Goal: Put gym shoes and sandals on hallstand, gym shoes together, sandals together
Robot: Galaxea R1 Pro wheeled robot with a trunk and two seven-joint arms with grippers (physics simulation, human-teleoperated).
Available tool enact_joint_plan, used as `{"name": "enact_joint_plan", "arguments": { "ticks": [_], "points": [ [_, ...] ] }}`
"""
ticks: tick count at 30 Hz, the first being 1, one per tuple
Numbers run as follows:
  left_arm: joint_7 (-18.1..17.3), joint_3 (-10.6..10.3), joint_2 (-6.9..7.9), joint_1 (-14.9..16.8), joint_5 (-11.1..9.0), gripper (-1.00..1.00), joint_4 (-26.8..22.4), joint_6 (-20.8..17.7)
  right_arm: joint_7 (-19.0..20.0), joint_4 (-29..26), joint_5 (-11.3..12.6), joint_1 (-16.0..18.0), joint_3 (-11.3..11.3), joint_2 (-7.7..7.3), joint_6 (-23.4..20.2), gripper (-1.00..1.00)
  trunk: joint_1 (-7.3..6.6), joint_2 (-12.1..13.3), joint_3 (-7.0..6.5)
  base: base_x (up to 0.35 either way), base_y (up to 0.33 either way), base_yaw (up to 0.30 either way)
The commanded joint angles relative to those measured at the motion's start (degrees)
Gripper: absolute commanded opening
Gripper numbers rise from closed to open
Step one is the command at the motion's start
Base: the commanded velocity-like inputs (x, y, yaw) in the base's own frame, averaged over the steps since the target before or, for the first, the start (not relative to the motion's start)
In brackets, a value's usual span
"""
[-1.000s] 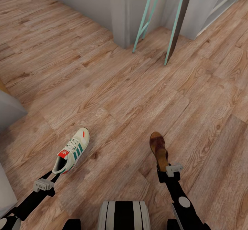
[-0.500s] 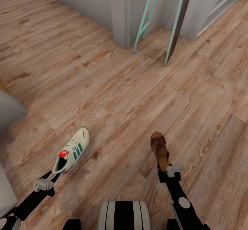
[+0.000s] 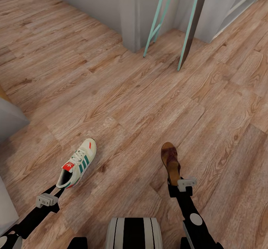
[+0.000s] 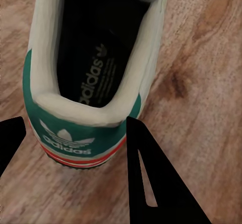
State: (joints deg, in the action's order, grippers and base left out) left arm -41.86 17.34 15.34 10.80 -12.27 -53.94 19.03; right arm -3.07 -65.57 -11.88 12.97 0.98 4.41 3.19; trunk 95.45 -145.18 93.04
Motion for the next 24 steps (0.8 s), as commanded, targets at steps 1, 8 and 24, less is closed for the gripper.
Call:
{"name": "enact_joint_plan", "arguments": {
  "ticks": [1, 8, 24],
  "points": [
    [-0.38, 0.05, 0.03, 0.03, -0.39, -1.0, 0.06, -0.05, -0.14, 0.02, -0.6, 0.02, 0.11, 0.07, 0.13, -1.0, -0.01, -0.01, 0.03, 0.0, 0.0, 0.0],
    [-0.3, 0.06, 0.1, 0.04, -0.39, -1.0, 0.06, -0.01, -0.12, 0.07, -0.51, 0.01, 0.14, 0.15, 0.12, -1.0, -0.01, -0.01, 0.03, 0.0, 0.0, 0.0],
    [-0.18, 0.05, 0.13, 0.03, -0.39, -1.0, 0.06, 0.04, -0.16, 0.16, -0.5, 0.03, 0.11, 0.93, 0.14, -1.0, -0.01, -0.01, -0.39, 0.0, 0.0, 0.0]
  ]
}}
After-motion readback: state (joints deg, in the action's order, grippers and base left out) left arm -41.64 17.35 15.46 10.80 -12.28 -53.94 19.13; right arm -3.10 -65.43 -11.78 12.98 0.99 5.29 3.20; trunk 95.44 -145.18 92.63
